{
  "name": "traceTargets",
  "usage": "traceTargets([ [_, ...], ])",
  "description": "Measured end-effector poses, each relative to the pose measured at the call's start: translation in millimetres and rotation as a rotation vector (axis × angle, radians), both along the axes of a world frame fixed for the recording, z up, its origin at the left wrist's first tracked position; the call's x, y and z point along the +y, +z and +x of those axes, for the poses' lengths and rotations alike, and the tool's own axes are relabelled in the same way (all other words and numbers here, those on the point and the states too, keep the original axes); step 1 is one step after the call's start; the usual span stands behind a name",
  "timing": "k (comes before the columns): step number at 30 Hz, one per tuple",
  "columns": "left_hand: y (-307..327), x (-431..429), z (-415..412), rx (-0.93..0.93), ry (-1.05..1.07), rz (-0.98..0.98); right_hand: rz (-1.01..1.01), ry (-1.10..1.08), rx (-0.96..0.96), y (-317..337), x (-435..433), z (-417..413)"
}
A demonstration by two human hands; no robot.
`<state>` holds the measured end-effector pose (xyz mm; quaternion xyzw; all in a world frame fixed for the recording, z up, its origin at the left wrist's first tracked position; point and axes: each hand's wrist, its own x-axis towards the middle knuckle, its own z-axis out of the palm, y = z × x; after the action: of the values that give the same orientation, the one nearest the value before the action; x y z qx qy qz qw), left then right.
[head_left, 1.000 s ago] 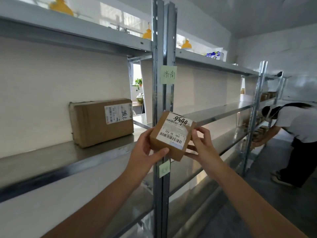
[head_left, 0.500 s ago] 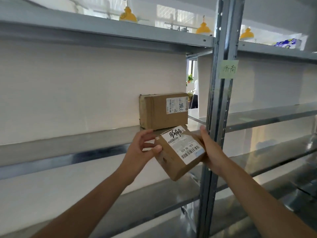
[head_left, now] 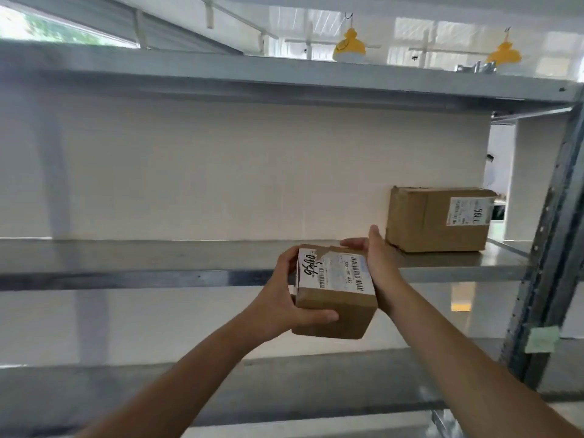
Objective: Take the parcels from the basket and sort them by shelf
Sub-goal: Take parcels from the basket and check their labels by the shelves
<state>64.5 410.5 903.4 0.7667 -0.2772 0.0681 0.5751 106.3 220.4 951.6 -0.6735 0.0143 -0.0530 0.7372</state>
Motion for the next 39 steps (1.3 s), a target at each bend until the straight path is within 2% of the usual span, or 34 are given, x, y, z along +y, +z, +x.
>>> traceTargets([
  [6,-10,78,-15,-0.119,0.425,-0.435,-0.18,-0.033,-0.156,-13,106,-12],
  [9,-13,114,-21,-0.183,0.589,-0.551,-0.331,0.213,-0.163,-19,148,-27],
  [11,-14,132,-27,-0.153,0.639,-0.624,-0.325,0.411,-0.101,-23,176,-39],
  [13,-18,150,-36,-0.135,0.632,-0.6,-0.289,0.493,-0.093,-25,199,-46],
  [17,-34,185,-61,-0.076,0.584,-0.366,-0.225,0.464,-0.162,-27,229,-47],
  [21,-46,211,-80,-0.023,0.531,-0.471,-0.154,0.451,-0.172,-43,252,-46],
  [27,-47,255,-103,-0.024,0.659,-0.529,-0.057,0.439,-0.215,-61,292,-50],
  [33,-47,292,-114,0.023,0.802,-0.546,-0.052,0.569,-0.24,-67,335,-37],
  [39,-54,328,-119,0.021,1.013,-0.471,0.014,0.74,-0.217,-77,389,-22],
])
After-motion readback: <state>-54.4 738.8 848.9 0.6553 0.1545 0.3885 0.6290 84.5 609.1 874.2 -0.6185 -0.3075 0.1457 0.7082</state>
